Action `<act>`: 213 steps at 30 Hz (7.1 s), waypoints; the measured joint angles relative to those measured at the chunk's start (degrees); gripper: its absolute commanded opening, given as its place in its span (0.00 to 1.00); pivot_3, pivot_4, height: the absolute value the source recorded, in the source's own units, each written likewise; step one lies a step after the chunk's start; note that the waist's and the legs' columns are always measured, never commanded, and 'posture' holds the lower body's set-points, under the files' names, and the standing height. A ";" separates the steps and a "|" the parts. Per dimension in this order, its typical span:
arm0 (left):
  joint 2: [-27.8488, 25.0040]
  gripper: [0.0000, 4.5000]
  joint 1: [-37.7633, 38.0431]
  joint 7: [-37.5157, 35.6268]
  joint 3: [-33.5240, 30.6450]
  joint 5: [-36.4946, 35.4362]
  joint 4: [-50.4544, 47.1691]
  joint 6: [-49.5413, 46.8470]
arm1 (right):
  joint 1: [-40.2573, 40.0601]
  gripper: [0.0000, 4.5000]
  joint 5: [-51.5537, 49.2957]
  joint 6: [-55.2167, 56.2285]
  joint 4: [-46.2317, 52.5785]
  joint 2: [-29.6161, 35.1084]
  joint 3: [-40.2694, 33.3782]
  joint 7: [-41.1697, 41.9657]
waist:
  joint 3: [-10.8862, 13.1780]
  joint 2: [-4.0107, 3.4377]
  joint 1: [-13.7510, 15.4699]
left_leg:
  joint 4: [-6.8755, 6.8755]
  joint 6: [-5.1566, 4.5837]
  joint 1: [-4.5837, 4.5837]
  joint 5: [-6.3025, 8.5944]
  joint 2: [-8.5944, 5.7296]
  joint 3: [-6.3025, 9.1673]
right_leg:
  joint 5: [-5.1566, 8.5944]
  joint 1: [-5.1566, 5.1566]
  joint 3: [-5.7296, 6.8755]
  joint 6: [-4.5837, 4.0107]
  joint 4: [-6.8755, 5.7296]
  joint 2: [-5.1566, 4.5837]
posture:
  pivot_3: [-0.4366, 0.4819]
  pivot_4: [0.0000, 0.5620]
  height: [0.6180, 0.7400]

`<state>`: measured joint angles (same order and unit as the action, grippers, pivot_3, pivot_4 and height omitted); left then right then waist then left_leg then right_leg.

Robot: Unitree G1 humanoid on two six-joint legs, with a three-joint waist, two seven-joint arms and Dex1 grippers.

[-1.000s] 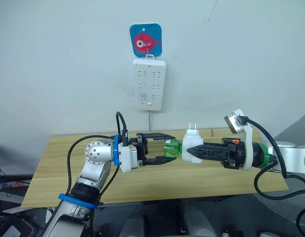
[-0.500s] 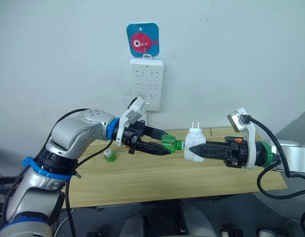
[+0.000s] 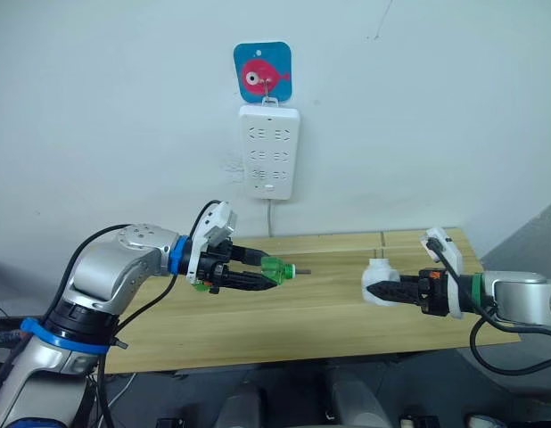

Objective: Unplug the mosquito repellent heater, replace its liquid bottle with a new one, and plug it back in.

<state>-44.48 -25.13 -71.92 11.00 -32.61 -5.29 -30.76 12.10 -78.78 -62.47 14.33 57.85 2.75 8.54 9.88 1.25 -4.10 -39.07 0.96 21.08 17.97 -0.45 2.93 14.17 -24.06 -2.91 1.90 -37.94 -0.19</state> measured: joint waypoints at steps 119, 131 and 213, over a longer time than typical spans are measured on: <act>8.05 1.00 18.88 21.57 -2.27 9.14 -22.41 4.63 | 4.24 0.18 61.30 53.28 -25.72 -40.35 7.67 -3.75 | 2.82 -0.55 -3.00 | 0.11 0.09 -0.06 -0.04 0.03 0.26 | -0.09 -0.03 0.18 -0.05 -0.21 0.00 | 0.39 0.42 0.92; 7.19 1.00 22.41 24.63 -4.40 9.05 -26.30 4.10 | 9.91 0.39 66.80 64.84 -46.40 -45.40 0.42 0.23 | 3.79 -0.52 -0.70 | 0.14 0.08 -0.07 -0.03 0.04 0.33 | -0.14 -0.03 0.15 -0.14 -0.22 -0.09 | 0.41 0.47 0.92; 14.47 0.50 8.23 15.31 -2.21 23.40 12.01 30.27 | 9.37 1.00 52.02 10.11 27.65 -22.64 8.21 29.30 | 6.29 0.34 0.26 | 0.05 0.53 0.79 -0.08 -0.10 1.20 | -0.14 -0.39 1.53 -0.24 0.07 -0.76 | 0.30 0.42 0.92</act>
<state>-30.01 -16.90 -56.61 8.79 -9.21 6.72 -0.50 21.47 -26.75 -52.36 41.98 35.21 10.96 37.84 16.17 1.60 -3.84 -39.02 1.50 21.87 17.90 -0.55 4.13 14.03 -24.45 -1.38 1.65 -37.87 -0.95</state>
